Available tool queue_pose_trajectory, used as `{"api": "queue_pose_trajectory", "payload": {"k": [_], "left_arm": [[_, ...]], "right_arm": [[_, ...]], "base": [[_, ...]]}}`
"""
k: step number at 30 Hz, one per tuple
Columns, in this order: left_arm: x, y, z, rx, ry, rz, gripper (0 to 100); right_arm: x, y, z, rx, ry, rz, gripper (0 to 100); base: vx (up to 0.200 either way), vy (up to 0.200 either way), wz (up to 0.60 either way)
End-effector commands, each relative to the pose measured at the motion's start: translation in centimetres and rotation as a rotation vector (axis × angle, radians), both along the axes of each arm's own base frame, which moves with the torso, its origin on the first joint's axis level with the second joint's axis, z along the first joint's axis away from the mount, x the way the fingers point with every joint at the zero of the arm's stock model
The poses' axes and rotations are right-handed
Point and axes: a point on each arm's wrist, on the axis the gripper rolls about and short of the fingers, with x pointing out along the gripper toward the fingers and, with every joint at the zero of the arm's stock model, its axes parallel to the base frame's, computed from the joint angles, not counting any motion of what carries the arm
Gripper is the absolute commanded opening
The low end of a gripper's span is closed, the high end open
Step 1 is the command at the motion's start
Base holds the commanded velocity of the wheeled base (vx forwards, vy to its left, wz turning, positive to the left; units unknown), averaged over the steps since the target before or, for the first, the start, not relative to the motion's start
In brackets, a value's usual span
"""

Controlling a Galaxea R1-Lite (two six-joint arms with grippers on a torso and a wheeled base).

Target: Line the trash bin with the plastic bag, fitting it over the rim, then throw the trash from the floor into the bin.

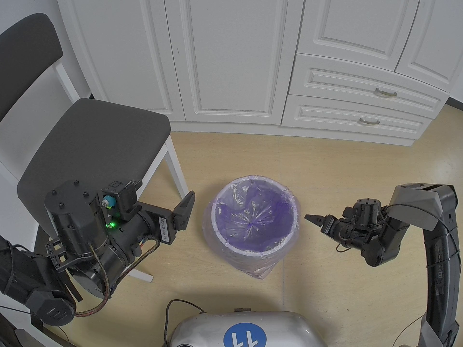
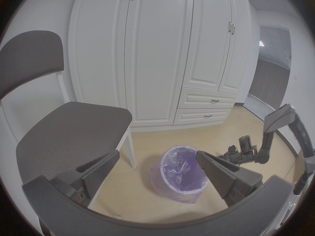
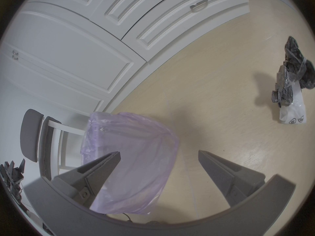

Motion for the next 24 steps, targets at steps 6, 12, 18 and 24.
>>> {"api": "queue_pose_trajectory", "payload": {"k": [6,12,18,24], "left_arm": [[0.3,-0.2,-0.3,0.059,-0.010,0.040,100],[0.4,-0.4,-0.3,0.070,-0.012,0.060,100],[-0.2,-1.2,-0.7,0.075,0.001,0.025,100],[-0.7,-1.6,-0.4,0.067,-0.009,0.004,100]], "right_arm": [[-3.2,0.6,15.2,-0.243,-0.157,-0.062,100],[-6.0,-0.2,19.3,-0.556,-0.171,-0.211,100],[-8.9,-0.5,22.3,-0.723,-0.223,-0.396,100],[-14.6,-1.6,25.3,-0.819,-0.313,-0.407,100]], "base": [[0.000,0.000,0.00],[0.000,0.000,0.00],[0.000,0.000,0.00],[0.000,0.000,0.00]]}}
